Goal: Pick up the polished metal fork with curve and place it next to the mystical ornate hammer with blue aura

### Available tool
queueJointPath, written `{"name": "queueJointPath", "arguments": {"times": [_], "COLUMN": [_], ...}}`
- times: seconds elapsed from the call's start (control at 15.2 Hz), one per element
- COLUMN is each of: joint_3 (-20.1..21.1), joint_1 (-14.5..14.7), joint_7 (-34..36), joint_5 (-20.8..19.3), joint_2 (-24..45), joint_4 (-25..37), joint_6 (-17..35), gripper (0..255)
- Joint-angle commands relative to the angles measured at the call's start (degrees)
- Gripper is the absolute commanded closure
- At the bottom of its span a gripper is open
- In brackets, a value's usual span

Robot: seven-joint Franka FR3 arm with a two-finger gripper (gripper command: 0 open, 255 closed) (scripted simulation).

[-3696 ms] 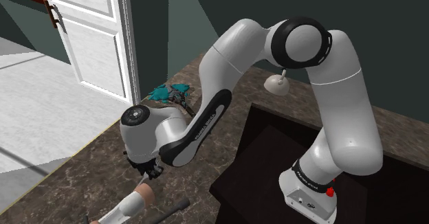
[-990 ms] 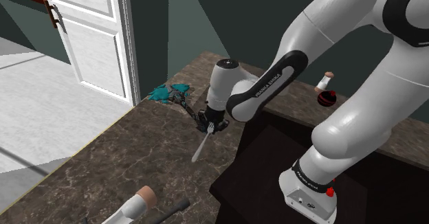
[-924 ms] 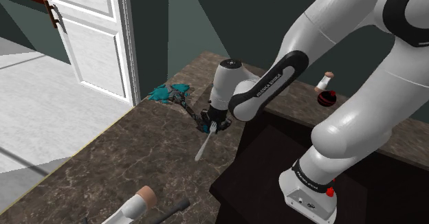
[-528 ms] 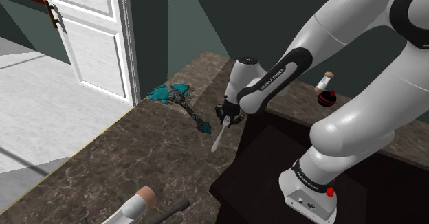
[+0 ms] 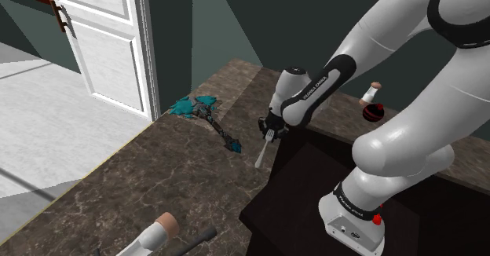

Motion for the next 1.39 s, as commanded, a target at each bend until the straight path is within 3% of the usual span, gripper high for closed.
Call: {"name": "queueJointPath", "arguments": {"times": [0.0,0.26,0.53,0.86,1.32], "joint_3": [-0.9,-6.3,-13.9,-23.4,-23.9], "joint_1": [-0.7,1.6,7.0,14.7,15.2], "joint_7": [4.1,14.1,22.8,31.7,32.0], "joint_5": [-6.0,-19.5,-30.4,-40.6,-40.9], "joint_2": [2.5,7.9,12.8,18.7,18.9], "joint_4": [0.3,1.8,3.9,6.8,7.0], "joint_6": [1.8,4.6,7.1,10.6,10.8], "gripper": [255,255,255,255,255]}}
